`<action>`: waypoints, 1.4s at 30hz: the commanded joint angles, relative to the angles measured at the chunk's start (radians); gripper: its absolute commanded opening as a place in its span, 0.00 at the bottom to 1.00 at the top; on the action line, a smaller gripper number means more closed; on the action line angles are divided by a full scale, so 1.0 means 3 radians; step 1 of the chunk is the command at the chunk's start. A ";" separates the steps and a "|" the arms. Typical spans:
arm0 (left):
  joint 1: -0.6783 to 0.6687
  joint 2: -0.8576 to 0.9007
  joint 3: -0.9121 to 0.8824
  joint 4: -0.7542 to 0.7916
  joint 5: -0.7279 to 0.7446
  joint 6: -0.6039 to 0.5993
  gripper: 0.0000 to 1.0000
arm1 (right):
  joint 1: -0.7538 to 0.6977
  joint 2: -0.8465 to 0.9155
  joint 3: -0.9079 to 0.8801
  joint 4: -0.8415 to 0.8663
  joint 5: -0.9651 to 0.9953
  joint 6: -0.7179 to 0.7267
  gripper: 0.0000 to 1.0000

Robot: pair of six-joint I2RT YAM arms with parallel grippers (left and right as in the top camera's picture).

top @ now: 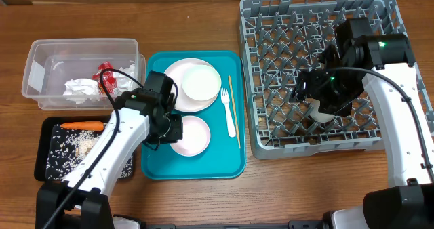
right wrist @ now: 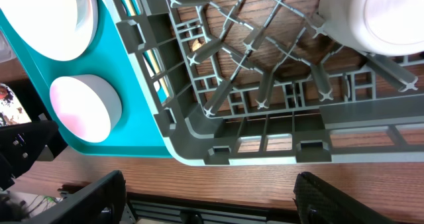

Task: Sort waste into correct bins and load items into the dishwasher
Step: 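Lower the left gripper onto the small pink bowl and grasp its rim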

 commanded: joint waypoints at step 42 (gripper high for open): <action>-0.0051 0.0011 0.0123 0.0024 -0.0362 0.0045 0.37 | 0.0019 -0.0018 0.0019 0.0008 0.0060 -0.0017 0.84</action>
